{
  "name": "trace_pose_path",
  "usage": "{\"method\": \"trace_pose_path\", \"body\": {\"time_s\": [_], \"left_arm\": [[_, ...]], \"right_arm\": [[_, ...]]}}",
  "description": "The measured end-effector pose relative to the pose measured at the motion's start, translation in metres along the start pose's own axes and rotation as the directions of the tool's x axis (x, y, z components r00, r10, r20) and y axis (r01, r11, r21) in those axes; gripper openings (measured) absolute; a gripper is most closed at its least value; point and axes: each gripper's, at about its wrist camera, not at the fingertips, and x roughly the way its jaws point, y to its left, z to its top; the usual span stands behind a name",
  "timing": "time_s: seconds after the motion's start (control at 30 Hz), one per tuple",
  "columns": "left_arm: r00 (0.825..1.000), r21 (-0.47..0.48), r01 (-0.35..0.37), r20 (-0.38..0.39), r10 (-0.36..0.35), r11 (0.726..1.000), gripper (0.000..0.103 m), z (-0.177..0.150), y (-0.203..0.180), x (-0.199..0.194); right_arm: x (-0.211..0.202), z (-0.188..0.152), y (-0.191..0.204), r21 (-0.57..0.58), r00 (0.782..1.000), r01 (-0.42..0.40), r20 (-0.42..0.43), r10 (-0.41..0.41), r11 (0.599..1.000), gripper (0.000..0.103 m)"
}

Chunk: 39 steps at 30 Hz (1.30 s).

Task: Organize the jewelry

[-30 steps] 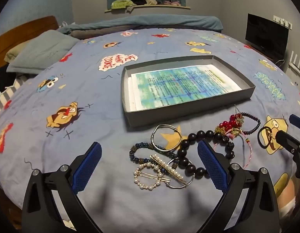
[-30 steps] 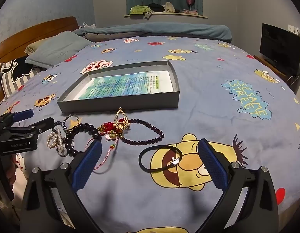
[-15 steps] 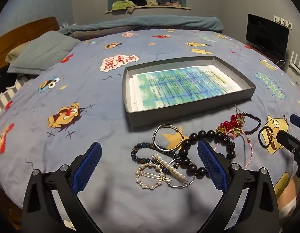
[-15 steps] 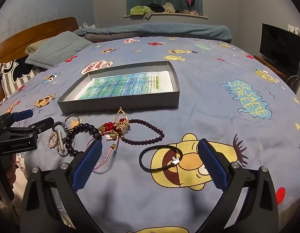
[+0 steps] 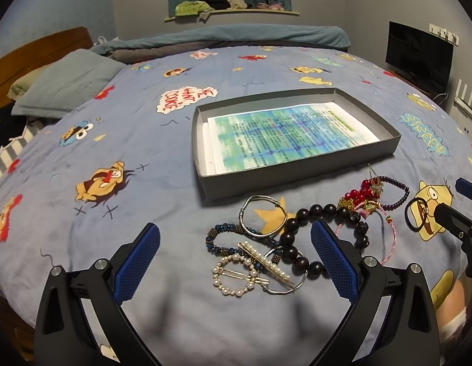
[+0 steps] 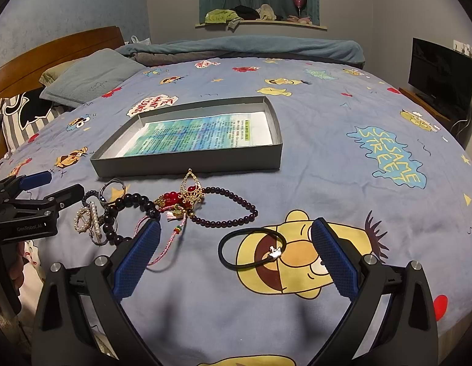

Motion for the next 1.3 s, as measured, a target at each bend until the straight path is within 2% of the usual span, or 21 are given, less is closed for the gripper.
{"method": "trace_pose_path", "body": {"time_s": [1.3], "left_arm": [[1.0,0.008,-0.005,-0.011,0.005,1.0,0.098,0.0006,-0.0002,0.0]], "right_arm": [[0.0032,0.0007,-0.0037,0.001,1.0,0.009,-0.012,-0.009,1.0,0.098]]}}
